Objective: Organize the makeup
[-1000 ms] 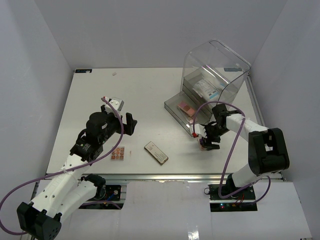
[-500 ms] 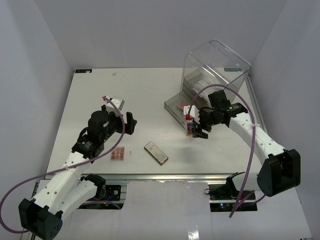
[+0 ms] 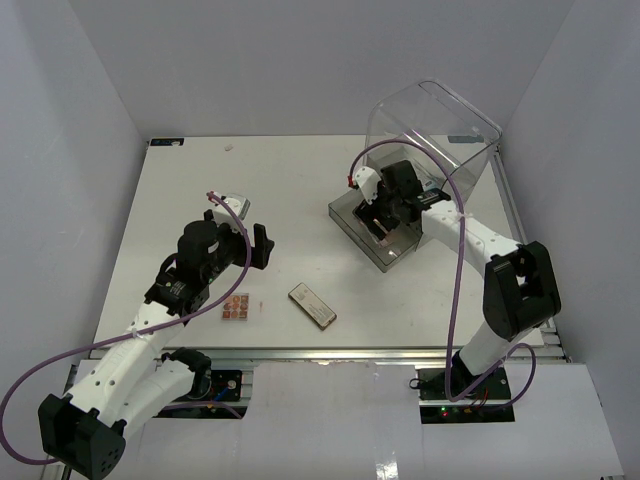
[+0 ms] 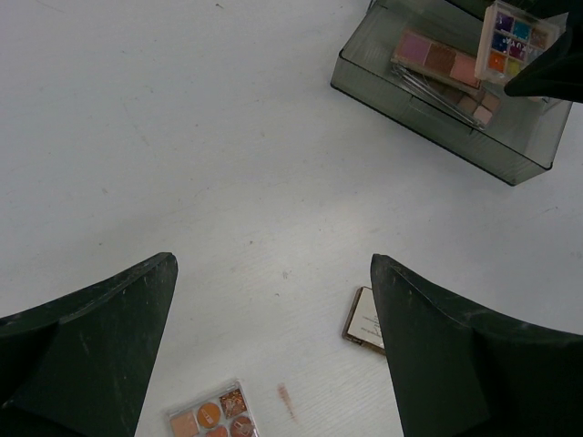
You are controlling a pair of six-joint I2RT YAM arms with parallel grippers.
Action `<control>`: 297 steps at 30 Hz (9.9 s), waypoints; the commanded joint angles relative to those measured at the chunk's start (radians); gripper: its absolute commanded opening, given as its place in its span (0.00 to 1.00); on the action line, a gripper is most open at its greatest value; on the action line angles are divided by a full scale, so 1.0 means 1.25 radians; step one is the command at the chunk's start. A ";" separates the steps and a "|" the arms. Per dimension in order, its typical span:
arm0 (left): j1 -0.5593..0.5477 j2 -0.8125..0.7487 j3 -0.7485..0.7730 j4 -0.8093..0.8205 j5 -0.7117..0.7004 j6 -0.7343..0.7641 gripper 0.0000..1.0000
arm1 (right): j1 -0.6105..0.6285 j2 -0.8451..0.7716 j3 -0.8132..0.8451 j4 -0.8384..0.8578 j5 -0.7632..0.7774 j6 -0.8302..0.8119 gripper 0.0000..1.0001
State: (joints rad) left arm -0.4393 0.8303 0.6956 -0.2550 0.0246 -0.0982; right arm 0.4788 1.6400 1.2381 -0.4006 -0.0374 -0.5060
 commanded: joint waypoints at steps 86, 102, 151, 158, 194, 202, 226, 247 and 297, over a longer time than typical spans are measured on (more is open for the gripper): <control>-0.299 0.761 0.323 -0.437 -0.063 -0.987 0.30 | -0.216 -0.609 -0.436 0.127 -0.429 -0.019 0.90; -0.237 0.835 0.731 -0.340 -0.041 -0.669 0.01 | -0.239 -0.611 -0.442 0.127 -0.429 -0.022 0.90; -0.118 0.822 0.816 -0.152 0.106 -0.501 0.98 | -0.294 -0.631 -0.449 0.120 -0.486 -0.037 0.90; 0.055 0.423 0.298 -0.145 0.062 -0.530 0.98 | -0.299 -0.632 -0.449 0.114 -0.501 -0.042 0.90; 0.210 0.370 -0.018 -0.434 -0.063 -1.053 0.98 | -0.303 -0.633 -0.449 0.113 -0.498 -0.043 0.90; 0.210 0.377 -0.015 -0.441 -0.053 -1.048 0.98 | -0.303 -0.634 -0.449 0.114 -0.498 -0.044 0.90; 0.212 0.365 0.019 -0.488 -0.084 -1.017 0.98 | -0.306 -0.635 -0.449 0.114 -0.499 -0.044 0.90; 0.212 0.386 -0.004 -0.391 -0.030 -0.976 0.65 | -0.308 -0.636 -0.449 0.114 -0.497 -0.044 0.90; -0.135 1.034 0.888 -0.133 0.296 -0.703 0.98 | -0.330 -0.626 -0.452 0.116 -0.497 -0.049 0.90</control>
State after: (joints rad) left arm -0.6044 2.1658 1.7676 -0.4202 0.3820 -0.9910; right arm 0.0719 0.8593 0.6727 -0.2813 -0.6468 -0.5580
